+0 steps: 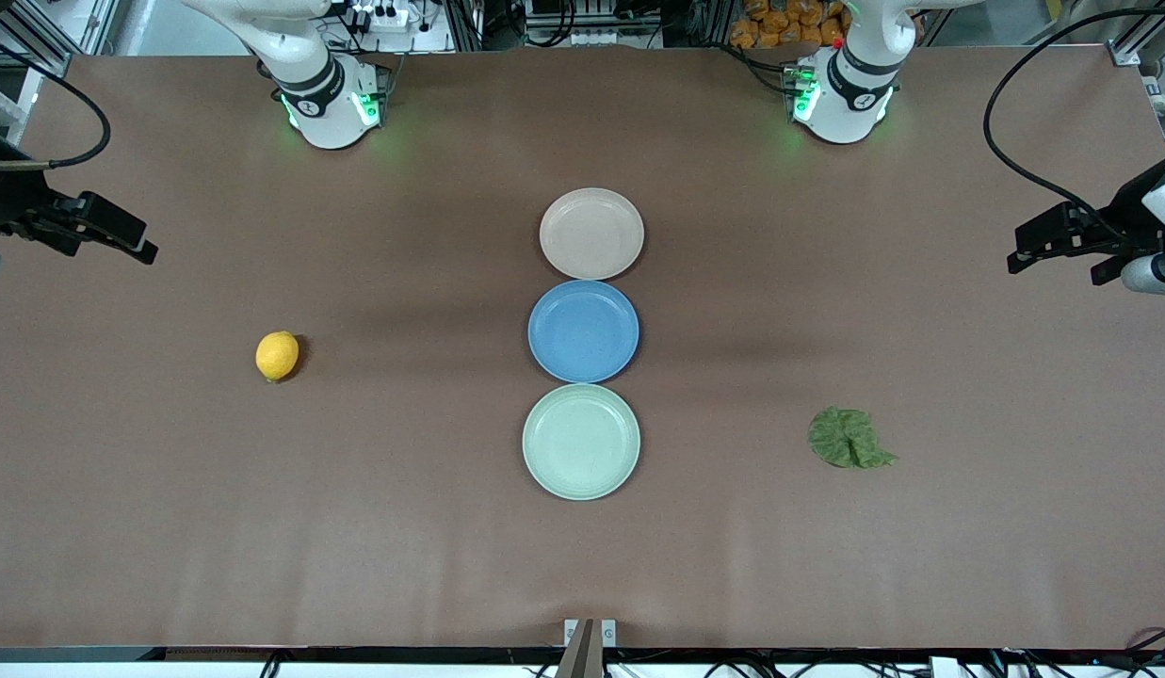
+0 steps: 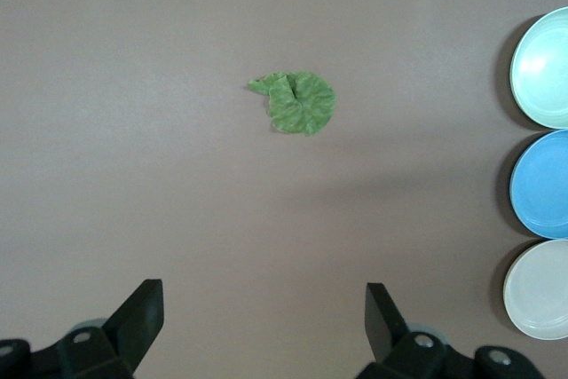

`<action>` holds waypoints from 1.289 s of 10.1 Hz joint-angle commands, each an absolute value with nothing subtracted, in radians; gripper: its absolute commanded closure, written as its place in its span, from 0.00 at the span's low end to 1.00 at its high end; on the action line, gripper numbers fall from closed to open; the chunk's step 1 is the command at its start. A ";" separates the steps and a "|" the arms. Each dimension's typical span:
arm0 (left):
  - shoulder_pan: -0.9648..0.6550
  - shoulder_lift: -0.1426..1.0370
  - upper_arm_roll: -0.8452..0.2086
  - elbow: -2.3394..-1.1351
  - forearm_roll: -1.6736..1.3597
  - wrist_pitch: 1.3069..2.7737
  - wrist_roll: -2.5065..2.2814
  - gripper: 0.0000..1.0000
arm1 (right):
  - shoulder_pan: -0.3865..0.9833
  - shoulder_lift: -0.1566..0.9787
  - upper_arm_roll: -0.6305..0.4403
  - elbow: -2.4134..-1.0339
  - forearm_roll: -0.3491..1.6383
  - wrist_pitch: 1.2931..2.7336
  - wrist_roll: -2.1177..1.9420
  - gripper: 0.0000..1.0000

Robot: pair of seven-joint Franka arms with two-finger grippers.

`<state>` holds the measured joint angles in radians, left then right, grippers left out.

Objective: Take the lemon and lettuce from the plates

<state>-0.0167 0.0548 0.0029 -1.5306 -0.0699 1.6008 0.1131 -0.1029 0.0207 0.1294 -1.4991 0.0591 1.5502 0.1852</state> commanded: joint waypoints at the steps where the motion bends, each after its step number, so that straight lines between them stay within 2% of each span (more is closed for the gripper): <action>1: -0.018 0.026 0.002 -1.555 -0.057 1.623 0.088 0.00 | -0.087 -0.008 0.130 -1.529 0.035 1.582 0.201 0.00; 13: -0.015 0.032 0.008 -1.525 0.008 1.623 0.011 0.00 | -0.064 -0.002 0.127 -1.522 0.008 1.589 0.203 0.00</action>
